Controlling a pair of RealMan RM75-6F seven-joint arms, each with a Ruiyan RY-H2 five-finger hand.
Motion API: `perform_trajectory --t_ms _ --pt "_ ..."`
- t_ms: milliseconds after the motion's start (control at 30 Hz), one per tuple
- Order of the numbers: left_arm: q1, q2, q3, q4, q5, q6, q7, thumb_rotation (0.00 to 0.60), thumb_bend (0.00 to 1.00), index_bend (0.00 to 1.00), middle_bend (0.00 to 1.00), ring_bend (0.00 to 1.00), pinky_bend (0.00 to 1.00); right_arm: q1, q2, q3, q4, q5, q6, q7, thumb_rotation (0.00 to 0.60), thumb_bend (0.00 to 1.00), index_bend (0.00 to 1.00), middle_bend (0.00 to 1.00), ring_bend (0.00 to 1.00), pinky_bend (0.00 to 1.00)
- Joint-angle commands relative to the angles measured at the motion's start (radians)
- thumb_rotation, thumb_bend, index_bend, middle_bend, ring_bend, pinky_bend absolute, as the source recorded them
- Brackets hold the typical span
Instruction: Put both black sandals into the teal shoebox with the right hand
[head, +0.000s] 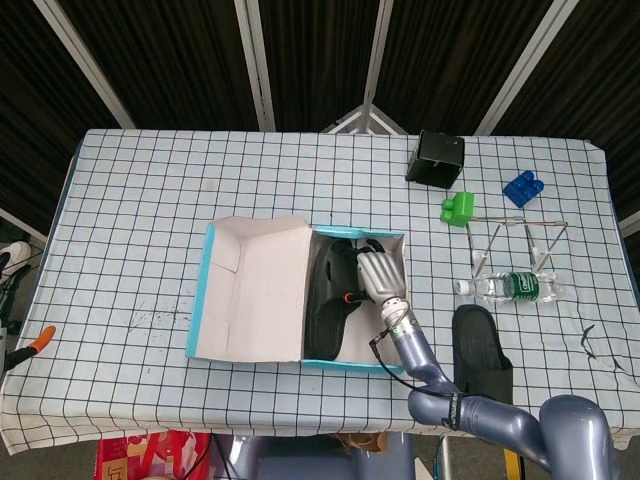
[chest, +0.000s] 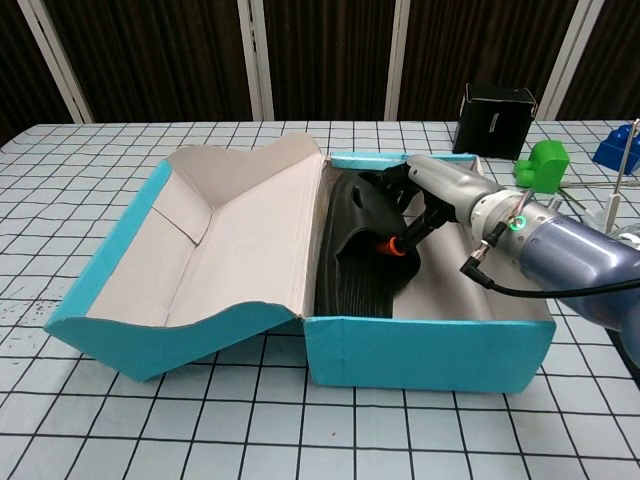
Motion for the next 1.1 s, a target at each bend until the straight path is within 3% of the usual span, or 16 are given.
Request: perform_trajectory --t_ms 33,600,1100 --pt "0.0 0.0 0.0 0.0 0.0 0.0 0.0 0.6 0.2 0.14 0.0 0.0 0.08 0.01 -0.005 0.005 0.006 0.005 -0.01 -0.006 0.6 0.47 0.64 0.56 0.34 0.12" --pt "-0.006 -0.005 0.003 0.005 0.0 -0.013 0.009 0.6 0.2 0.14 0.0 0.0 0.08 0.076 -0.06 0.037 0.115 -0.002 -0.061 0.032 0.6 0.47 0.64 0.56 0.34 0.12" --pt "-0.013 -0.011 0.01 0.005 0.007 -0.026 0.024 0.6 0.2 0.14 0.0 0.0 0.08 0.083 -0.049 0.047 0.131 0.012 -0.056 0.016 0.6 0.47 0.64 0.56 0.34 0.11"
